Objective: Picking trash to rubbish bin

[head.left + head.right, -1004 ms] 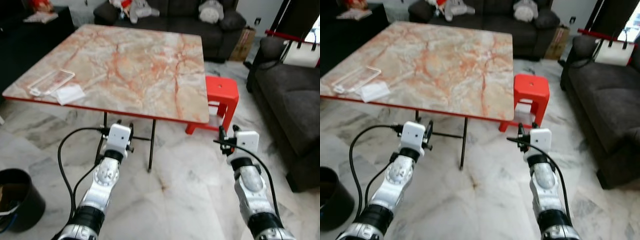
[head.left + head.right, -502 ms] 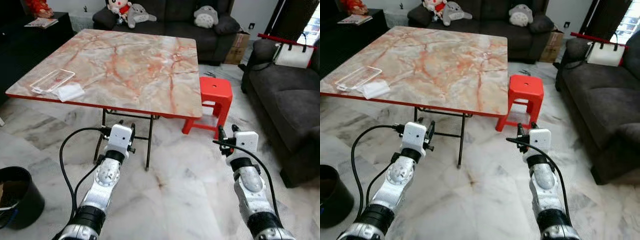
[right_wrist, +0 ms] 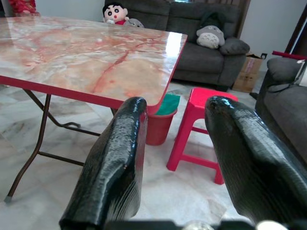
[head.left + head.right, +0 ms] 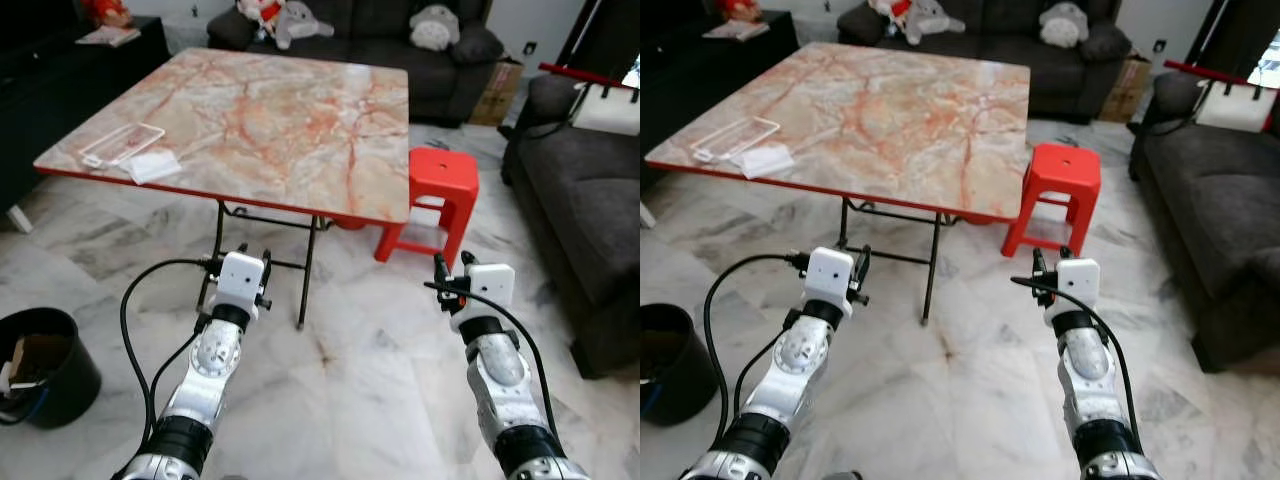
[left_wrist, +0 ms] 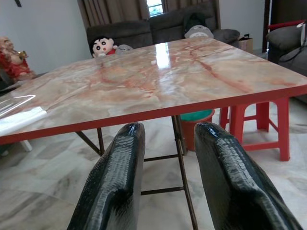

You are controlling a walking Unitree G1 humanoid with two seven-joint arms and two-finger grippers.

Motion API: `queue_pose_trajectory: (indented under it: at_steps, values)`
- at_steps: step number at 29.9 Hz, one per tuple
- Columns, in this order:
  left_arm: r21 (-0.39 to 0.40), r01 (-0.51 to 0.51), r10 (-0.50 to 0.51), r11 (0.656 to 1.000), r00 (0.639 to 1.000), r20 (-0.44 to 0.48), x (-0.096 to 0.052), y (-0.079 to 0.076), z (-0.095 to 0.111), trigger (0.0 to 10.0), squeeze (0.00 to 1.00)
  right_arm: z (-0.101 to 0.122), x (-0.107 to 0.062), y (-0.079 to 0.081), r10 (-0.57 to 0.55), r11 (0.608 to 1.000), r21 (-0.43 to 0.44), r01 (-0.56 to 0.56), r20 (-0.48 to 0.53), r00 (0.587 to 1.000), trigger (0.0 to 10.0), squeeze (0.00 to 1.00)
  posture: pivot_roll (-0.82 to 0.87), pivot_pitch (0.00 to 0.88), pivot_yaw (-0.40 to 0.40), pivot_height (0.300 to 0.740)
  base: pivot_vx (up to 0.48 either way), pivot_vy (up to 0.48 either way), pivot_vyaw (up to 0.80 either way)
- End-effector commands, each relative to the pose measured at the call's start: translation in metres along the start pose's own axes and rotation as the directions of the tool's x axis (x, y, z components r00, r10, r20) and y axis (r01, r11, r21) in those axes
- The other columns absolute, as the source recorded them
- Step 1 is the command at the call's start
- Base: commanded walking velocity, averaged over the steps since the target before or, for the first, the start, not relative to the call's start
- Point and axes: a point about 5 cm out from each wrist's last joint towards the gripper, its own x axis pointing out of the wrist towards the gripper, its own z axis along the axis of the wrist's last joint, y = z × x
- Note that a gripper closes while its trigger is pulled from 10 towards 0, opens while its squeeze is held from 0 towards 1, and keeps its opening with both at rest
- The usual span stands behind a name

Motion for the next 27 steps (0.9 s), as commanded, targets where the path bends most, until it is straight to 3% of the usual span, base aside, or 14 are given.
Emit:
queue_pose_trajectory:
  at_steps: [1, 27]
  values:
    - [-0.003, 0.006, -0.006, 1.000, 1.000, 0.007, 0.0029, 0.0002, 0.0035, 10.0, 0.00, 0.0037, 0.0031, 0.0004, 0.002, 1.000, 0.002, -0.002, 0.010, 1.000, 10.0, 0.00, 0.17, 0.089, -0.069, 0.740, 0.000, 0.000, 0.00]
    - [-0.009, 0.006, -0.006, 1.000, 1.000, -0.002, 0.0029, 0.0001, 0.0026, 10.0, 0.00, 0.0027, 0.0028, 0.0059, 0.031, 0.999, 0.011, -0.031, 0.008, 1.000, 10.0, 0.00, 0.17, 0.091, -0.069, 0.740, 0.000, 0.000, 0.00]
